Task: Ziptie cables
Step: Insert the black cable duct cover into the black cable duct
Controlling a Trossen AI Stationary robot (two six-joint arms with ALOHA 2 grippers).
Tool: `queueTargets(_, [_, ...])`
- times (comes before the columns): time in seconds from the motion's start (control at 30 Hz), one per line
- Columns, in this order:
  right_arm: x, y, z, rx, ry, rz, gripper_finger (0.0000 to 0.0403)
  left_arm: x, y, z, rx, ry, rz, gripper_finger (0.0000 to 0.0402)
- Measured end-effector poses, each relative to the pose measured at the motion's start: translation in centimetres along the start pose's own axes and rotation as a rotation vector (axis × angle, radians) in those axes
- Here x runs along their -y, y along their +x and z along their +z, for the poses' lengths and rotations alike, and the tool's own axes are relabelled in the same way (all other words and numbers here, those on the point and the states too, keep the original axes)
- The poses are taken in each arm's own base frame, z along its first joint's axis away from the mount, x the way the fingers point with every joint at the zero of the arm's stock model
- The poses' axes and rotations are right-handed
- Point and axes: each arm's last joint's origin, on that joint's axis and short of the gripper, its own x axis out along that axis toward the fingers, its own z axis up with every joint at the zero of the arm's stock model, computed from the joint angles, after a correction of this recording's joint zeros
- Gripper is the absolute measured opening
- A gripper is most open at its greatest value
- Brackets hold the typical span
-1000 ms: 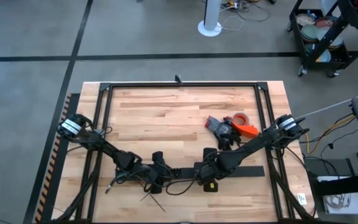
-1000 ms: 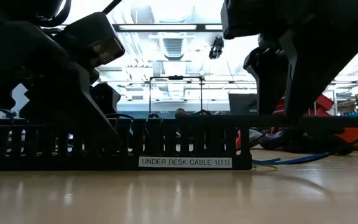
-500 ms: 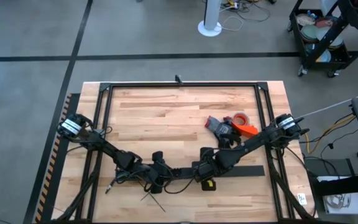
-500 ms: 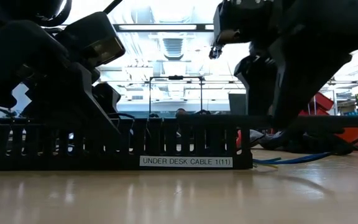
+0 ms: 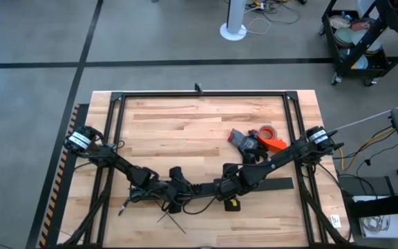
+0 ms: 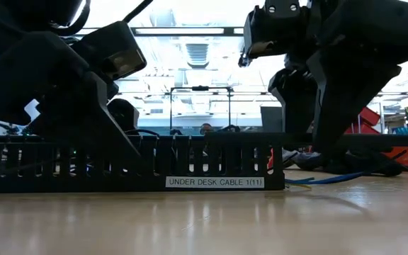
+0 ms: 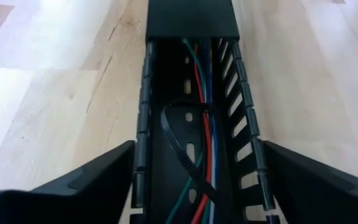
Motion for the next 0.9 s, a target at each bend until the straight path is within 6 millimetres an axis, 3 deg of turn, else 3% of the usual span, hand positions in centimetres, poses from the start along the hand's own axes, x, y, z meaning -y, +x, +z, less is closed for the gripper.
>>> queueTargets(0.2, [0.0, 0.0, 0.0, 0.002, 0.002, 0.001, 0.0336, 0.1, -0.3, 0.5, -0.043, 0.027, 0.009, 0.0365])
queueTargets(0.4, [0.0, 0.0, 0.1, 0.007, 0.003, 0.002, 0.0330, 0.4, 0.1, 0.7, 0.009, 0.014, 0.001, 0.0356])
queueTargets(0.57, [0.0, 0.0, 0.1, 0.021, 0.002, -0.015, 0.0332, 0.3, 1.4, -0.7, 0.013, 0.020, 0.018, 0.0350])
queueTargets(0.9, [0.0, -0.2, 0.2, 0.013, -0.014, -0.019, 0.0334, 0.3, 1.4, 0.0, 0.023, 0.005, 0.021, 0.0350])
